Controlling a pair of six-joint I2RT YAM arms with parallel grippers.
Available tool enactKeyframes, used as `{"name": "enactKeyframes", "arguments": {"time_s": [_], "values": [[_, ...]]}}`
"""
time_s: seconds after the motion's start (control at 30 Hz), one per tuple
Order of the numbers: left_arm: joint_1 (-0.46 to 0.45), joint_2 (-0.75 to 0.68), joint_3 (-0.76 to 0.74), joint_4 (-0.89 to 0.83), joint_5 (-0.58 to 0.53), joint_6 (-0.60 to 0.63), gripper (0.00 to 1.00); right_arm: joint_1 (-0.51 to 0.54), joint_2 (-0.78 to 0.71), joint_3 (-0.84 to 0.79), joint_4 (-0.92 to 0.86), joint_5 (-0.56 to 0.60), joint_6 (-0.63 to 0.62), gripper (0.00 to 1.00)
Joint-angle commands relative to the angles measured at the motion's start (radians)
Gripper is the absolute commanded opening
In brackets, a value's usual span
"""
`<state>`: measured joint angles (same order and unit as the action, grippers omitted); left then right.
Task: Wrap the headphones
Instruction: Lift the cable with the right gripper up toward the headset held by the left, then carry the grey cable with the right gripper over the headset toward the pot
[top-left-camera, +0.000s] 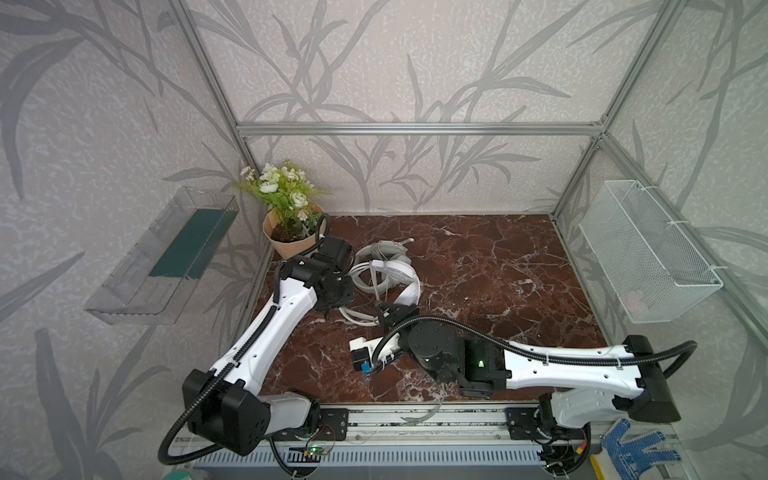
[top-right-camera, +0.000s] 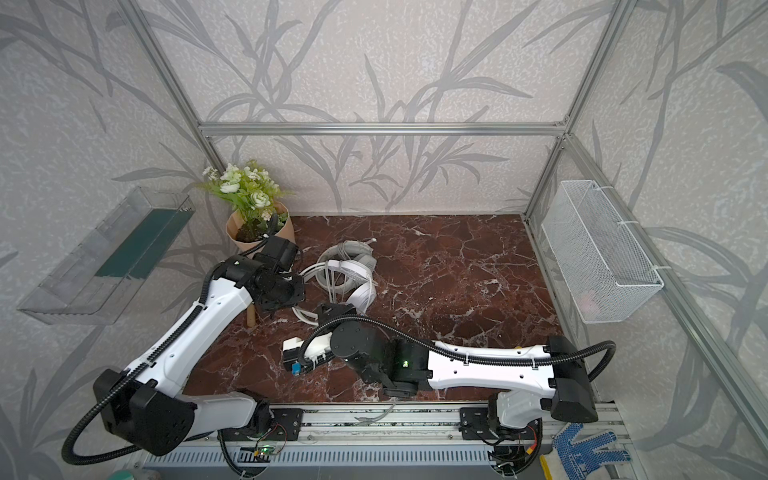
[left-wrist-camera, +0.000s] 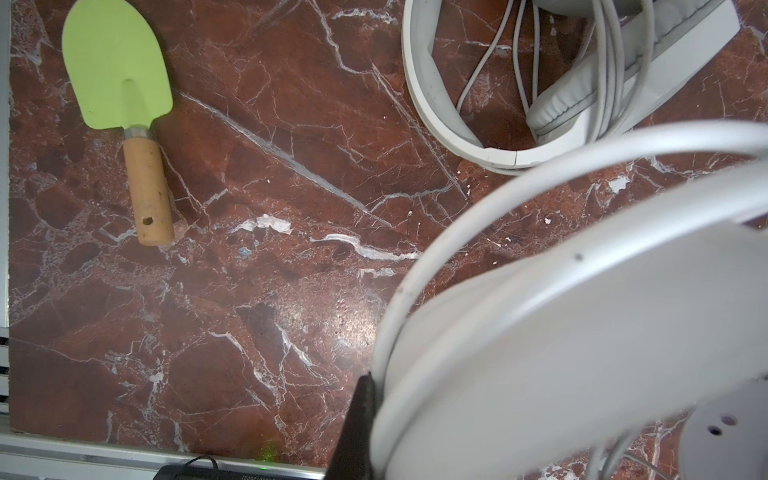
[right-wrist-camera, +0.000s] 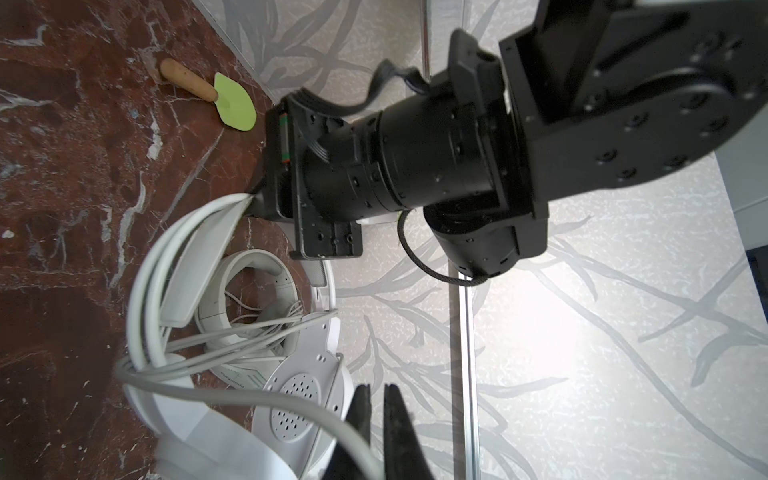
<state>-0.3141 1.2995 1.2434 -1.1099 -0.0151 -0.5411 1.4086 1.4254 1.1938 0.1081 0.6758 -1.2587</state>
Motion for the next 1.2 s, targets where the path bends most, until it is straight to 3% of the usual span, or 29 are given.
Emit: {"name": "enactKeyframes", "arguments": {"time_s": [0.0,0.37,0.77,1.17], "values": [[-0.003,-0.012,-0.009,0.03,0.031,0.018,0.0,-0.02,-0.034,0.039,0.062,-0.017,0.011,0.13],[-0.014,-0.016,-0.007,0.033,0.05,0.018,0.0,-0.068,-0.016,0.052,0.116,-0.088,0.074,0.18],[-0.023,-0.017,-0.019,0.033,0.055,0.026,0.0,-0.114,-0.017,0.071,0.177,-0.107,0.086,0.14],[-0.045,-0.025,-0.031,0.044,0.06,0.017,0.0,-0.232,0.036,0.11,0.204,-0.133,0.152,0.13]]}}
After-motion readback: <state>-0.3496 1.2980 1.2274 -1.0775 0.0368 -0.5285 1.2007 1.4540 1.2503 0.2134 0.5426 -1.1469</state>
